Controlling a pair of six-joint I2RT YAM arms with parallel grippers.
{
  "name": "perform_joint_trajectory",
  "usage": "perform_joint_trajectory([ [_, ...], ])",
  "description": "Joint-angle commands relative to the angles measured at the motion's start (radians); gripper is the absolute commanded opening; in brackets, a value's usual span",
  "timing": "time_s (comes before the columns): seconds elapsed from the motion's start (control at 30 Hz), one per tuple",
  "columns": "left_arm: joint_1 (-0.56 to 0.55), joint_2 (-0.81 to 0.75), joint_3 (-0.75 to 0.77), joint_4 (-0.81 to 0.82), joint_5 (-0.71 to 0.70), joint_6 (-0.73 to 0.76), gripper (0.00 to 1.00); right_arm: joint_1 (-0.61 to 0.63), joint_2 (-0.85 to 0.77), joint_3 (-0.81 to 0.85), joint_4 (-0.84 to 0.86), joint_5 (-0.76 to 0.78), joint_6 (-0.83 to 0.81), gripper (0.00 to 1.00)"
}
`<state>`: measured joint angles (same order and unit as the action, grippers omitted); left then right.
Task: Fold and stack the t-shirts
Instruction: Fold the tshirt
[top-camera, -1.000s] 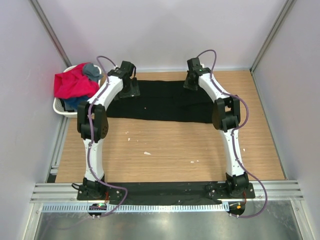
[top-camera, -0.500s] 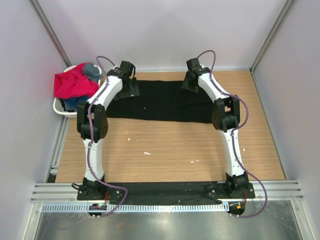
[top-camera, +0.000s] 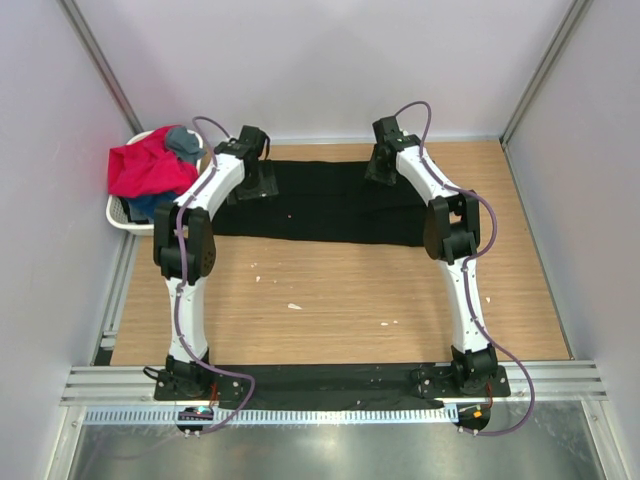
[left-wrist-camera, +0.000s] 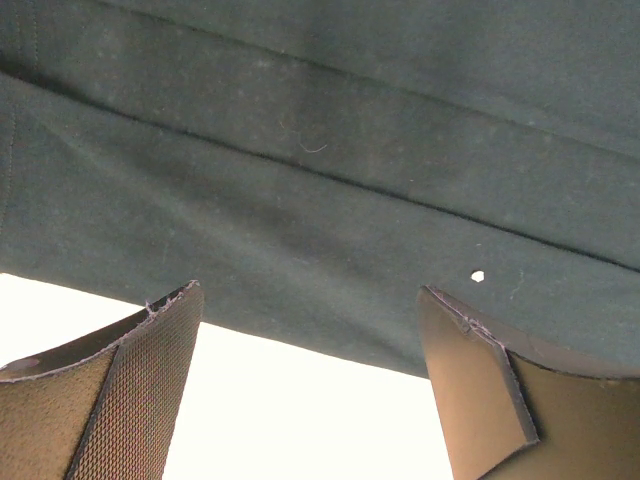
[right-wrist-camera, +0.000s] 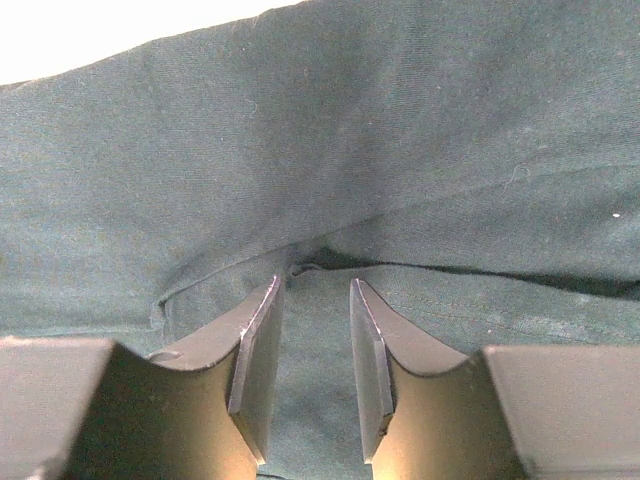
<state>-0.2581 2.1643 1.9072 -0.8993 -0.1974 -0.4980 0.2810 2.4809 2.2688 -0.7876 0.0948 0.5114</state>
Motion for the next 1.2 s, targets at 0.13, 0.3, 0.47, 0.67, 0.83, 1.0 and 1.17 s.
perform_joint_trajectory([
  [0.13, 0.014, -0.049, 0.001, 0.014, 0.009, -0.010, 0.88, 0.010, -0.017, 0.028, 0.019, -0.006, 0.022, 0.34],
  [0.3, 0.017, -0.046, 0.003, 0.016, 0.009, -0.010, 0.88, 0.010, -0.017, 0.025, 0.019, -0.012, 0.022, 0.32],
  [0.47, 0.019, -0.046, 0.003, 0.017, 0.010, -0.013, 0.87, 0.010, -0.014, 0.018, 0.021, -0.021, 0.021, 0.35],
  [0.67, 0.020, -0.054, -0.011, 0.019, 0.012, -0.013, 0.87, 0.012, 0.000, 0.014, 0.017, -0.032, 0.010, 0.33],
  [0.83, 0.022, -0.050, -0.008, 0.019, 0.012, -0.017, 0.86, 0.012, 0.001, 0.014, 0.018, -0.026, 0.004, 0.22],
  [1.0, 0.022, -0.047, 0.000, 0.022, 0.012, -0.020, 0.86, 0.011, 0.001, 0.027, 0.019, -0.026, -0.004, 0.14],
  [1.17, 0.022, -0.044, 0.003, 0.022, 0.012, -0.027, 0.86, 0.012, -0.008, 0.038, 0.014, -0.027, -0.014, 0.01],
])
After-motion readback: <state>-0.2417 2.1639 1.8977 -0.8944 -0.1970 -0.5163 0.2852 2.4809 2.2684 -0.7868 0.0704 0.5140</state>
